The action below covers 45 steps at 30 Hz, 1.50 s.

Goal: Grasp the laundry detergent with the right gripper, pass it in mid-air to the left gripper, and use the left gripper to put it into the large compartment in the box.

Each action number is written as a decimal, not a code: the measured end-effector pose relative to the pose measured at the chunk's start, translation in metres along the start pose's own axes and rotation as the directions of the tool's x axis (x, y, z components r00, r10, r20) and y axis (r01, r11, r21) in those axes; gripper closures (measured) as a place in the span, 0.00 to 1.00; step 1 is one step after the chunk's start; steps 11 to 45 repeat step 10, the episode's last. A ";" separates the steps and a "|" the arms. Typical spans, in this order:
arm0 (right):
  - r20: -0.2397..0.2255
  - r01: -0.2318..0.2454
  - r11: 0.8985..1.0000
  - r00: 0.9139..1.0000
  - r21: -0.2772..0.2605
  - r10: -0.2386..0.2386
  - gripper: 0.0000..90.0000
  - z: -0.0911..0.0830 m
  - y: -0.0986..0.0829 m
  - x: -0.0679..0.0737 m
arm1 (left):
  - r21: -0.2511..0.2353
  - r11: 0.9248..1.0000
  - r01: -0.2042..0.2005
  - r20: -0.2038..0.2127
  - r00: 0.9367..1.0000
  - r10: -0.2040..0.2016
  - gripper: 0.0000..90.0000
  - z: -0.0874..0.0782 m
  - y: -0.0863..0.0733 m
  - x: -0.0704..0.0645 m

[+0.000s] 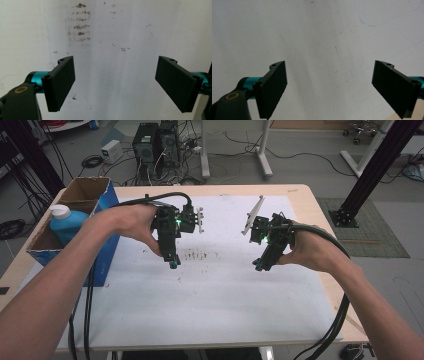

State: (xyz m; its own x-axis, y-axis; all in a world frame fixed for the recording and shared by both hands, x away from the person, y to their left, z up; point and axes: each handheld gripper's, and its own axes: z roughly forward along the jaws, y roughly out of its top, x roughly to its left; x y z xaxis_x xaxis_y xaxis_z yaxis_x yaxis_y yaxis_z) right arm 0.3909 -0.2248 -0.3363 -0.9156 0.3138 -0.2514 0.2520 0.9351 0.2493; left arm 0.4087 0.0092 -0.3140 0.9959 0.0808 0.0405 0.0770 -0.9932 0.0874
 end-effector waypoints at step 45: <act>0.010 -0.002 1.000 1.000 -0.013 0.002 0.14 -0.005 -0.002 0.002 | -0.010 1.000 0.011 0.008 1.000 -0.011 0.18 -0.002 -0.004 0.001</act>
